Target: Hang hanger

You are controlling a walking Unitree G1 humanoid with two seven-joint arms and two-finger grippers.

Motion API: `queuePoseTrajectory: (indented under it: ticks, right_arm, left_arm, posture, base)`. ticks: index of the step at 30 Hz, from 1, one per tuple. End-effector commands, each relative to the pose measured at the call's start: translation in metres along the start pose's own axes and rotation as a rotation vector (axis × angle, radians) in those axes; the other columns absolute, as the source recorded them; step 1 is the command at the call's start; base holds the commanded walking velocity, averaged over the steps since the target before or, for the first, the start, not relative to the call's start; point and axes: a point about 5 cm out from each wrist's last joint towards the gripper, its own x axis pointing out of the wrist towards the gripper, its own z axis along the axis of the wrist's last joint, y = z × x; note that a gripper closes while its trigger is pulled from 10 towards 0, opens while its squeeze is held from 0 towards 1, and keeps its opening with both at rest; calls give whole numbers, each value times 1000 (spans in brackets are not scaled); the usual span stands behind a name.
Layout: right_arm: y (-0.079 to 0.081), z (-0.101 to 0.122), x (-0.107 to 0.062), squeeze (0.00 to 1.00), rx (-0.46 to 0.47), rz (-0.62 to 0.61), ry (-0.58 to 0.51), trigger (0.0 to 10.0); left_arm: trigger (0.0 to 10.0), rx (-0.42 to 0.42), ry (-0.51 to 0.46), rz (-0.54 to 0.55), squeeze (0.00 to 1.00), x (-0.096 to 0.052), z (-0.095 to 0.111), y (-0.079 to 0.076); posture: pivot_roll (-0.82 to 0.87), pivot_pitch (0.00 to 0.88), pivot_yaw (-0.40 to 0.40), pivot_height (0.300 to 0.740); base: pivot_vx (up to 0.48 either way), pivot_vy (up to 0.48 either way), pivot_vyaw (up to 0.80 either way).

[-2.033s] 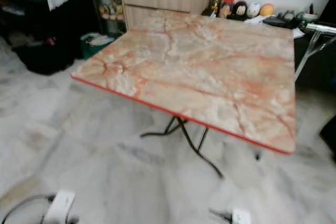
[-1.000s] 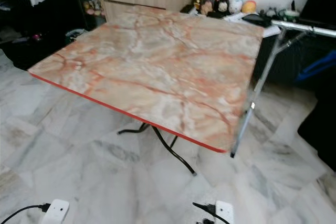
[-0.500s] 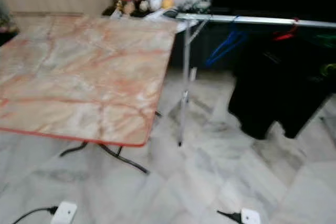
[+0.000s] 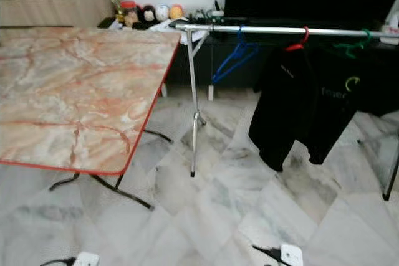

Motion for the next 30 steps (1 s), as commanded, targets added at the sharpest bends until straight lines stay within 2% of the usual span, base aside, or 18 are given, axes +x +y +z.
queuePoseTrajectory:
  ticks: [1,6,7,23,27,30]
  right_arm:
    - [-1,-1,0,0,-2,-10,4,10000]
    - [-4,0,-1,0,1,-10,3,10000]
    - [-4,1,-1,1000,2,-11,0,10000]
    - [-1,9,1,1000,32,-35,-66,10000]
    - [8,13,3,1000,50,-31,-106,10000]
    - [14,13,4,1000,38,-26,-96,10000]
  left_arm:
    - [10000,19,9,-3,0,0,0,1]
    - [10000,15,7,1,0,0,1,1]
    - [10000,15,7,1,0,0,1,1]
    - [10000,19,16,-10,0,0,-5,-5]
    - [10000,20,18,-13,0,0,-6,-6]
    - [10000,21,17,-15,0,0,-5,-6]
  posture:
    - [-51,0,1,740]
    - [-49,0,-1,740]
    - [-48,0,-1,740]
    - [-55,0,0,740]
    - [-60,0,1,740]
    - [-60,0,1,740]
  base:
    - [0,-274,0]
    - [0,-272,0]
    - [0,-274,0]
    - [0,-273,0]
    - [0,-274,0]
    - [0,-274,0]
